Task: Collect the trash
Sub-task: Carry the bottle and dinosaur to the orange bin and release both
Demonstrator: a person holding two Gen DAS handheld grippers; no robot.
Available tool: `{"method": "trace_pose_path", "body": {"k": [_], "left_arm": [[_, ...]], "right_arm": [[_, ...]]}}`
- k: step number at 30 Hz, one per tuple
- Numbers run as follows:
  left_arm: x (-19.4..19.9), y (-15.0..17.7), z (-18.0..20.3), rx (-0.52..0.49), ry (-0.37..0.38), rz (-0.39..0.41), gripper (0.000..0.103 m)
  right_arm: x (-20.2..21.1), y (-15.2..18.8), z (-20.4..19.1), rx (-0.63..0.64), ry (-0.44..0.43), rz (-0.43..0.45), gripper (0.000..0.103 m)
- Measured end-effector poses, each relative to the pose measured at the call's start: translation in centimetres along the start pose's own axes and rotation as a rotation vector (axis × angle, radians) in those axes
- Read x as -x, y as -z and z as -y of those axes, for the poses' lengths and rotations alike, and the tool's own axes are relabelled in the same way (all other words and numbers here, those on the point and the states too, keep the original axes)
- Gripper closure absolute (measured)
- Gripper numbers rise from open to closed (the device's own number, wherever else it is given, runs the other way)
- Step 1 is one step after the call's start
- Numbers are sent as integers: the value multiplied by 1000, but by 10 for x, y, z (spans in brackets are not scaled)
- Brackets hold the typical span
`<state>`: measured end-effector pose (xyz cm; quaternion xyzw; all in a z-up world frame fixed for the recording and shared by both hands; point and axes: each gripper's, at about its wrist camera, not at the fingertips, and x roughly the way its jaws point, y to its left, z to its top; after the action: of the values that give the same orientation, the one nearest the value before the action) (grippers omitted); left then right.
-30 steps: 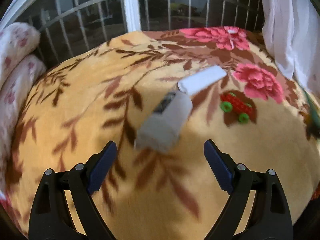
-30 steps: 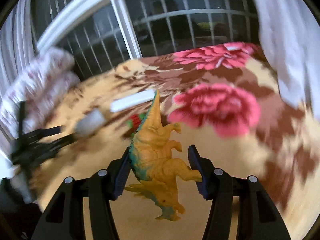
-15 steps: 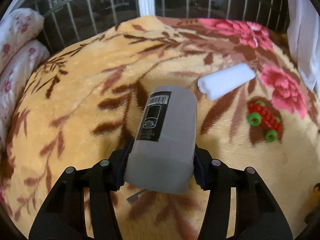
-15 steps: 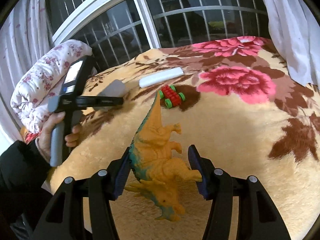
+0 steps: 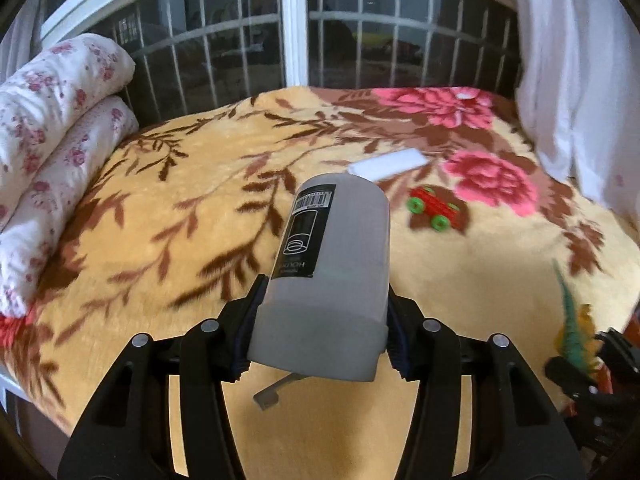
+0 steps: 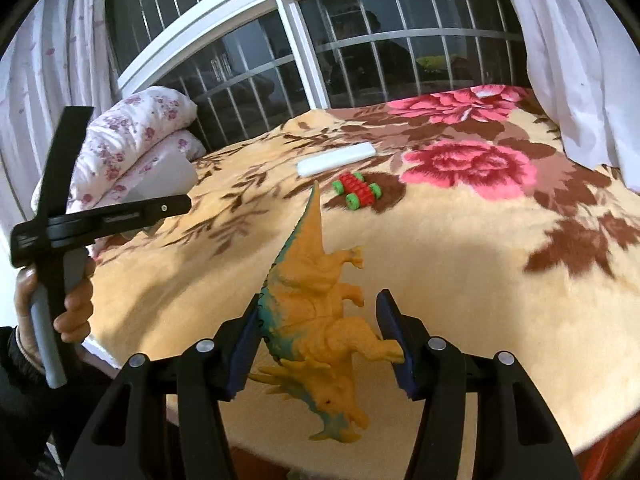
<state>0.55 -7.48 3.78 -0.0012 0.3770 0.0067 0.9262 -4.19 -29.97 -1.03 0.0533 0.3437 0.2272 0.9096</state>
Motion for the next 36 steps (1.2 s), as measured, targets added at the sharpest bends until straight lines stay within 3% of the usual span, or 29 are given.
{"method": "trace_pose_path", "body": {"k": [8, 16, 27, 36], "left_arm": [[58, 50, 13, -39, 42, 32, 52], [85, 122, 25, -71, 82, -33, 52], [35, 221, 37, -90, 138, -317, 52], [10, 238, 33, -62, 155, -418, 54]], "right_arm": [[52, 39, -21, 0, -6, -6, 47], [74, 84, -44, 57, 0, -94, 47], [48, 146, -59, 126, 16, -294, 47], [17, 167, -56, 82, 12, -412, 47]]}}
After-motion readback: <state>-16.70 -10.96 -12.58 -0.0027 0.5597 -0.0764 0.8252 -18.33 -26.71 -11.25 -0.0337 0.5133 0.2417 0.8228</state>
